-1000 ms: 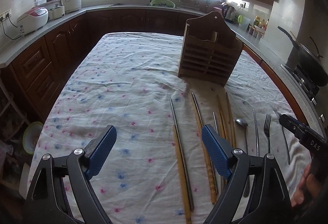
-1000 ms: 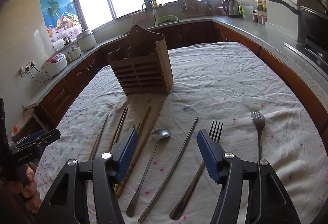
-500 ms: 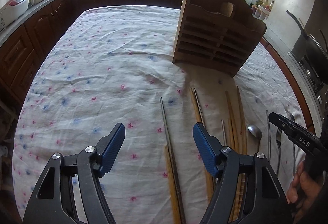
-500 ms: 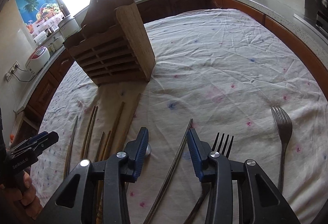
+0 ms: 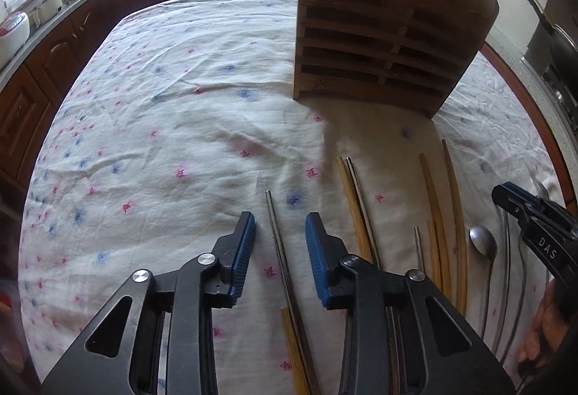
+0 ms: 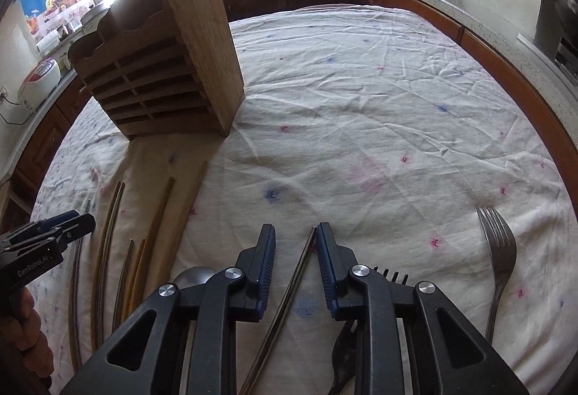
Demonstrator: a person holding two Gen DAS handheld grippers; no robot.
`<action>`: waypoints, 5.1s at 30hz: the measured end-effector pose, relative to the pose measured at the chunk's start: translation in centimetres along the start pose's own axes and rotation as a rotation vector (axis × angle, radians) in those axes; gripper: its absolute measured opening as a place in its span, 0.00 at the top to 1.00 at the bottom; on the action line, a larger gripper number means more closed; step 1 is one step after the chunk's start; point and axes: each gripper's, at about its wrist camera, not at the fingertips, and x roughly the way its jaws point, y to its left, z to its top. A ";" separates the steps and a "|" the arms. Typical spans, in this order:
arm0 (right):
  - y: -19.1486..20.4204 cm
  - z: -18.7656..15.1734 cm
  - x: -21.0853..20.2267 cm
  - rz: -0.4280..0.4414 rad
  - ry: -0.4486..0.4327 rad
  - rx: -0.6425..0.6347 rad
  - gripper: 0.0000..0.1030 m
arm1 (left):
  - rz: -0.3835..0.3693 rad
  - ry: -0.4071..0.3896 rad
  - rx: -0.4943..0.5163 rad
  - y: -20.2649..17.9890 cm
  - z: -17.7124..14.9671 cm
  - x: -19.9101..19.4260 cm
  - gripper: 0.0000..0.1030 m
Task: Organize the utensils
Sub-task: 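Close the left tool on a metal chopstick while the right tool grasps another thin metal utensil, then lift both held metal utensils and carry them over the wooden holder, then lower both utensils into the wooden holder and open both tools, then move both open tools back toward the remaining chopsticks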
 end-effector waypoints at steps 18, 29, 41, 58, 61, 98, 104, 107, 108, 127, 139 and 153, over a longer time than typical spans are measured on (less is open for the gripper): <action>0.5 0.6 -4.8 0.206 -0.083 0.055 0.97 | -0.177 -0.102 -0.123 2.4 -0.6 -8.0 0.96; 1.7 0.7 -10.4 0.260 -0.175 0.021 0.97 | -0.220 -0.225 -0.124 2.6 -1.9 -15.1 0.96; 2.2 0.5 -15.1 0.267 -0.268 -0.007 0.97 | -0.231 -0.308 -0.144 3.6 -3.2 -19.0 0.96; 2.6 1.1 -18.7 0.289 -0.370 -0.039 0.97 | -0.235 -0.385 -0.152 4.0 -2.7 -21.1 0.96; 2.7 1.6 -19.2 0.293 -0.394 -0.041 0.97 | -0.234 -0.397 -0.151 4.0 -2.4 -21.4 0.96; 2.1 17.8 -14.3 0.285 -0.772 0.156 0.96 | -0.236 -0.688 -0.340 6.2 17.3 -16.9 0.96; 3.3 16.4 -10.0 0.269 -0.764 0.139 0.96 | -0.229 -0.623 -0.338 4.6 17.4 -11.4 0.96; 3.4 15.8 -8.5 0.259 -0.750 0.145 0.96 | -0.248 -0.593 -0.353 4.4 17.0 -9.5 0.96; 3.1 15.8 -8.0 0.260 -0.740 0.152 0.96 | -0.246 -0.584 -0.352 4.3 16.9 -9.0 0.96; 1.4 16.4 -5.8 0.271 -0.622 0.192 0.91 | -0.209 -0.528 -0.317 4.0 16.9 -7.7 0.65; -0.3 14.7 -7.7 0.312 -0.599 0.248 0.14 | -0.159 -0.530 -0.362 6.2 13.0 -11.1 0.08; -0.7 8.5 -15.1 0.353 -0.591 0.178 0.05 | -0.155 -0.471 -0.373 7.0 3.7 -15.6 0.04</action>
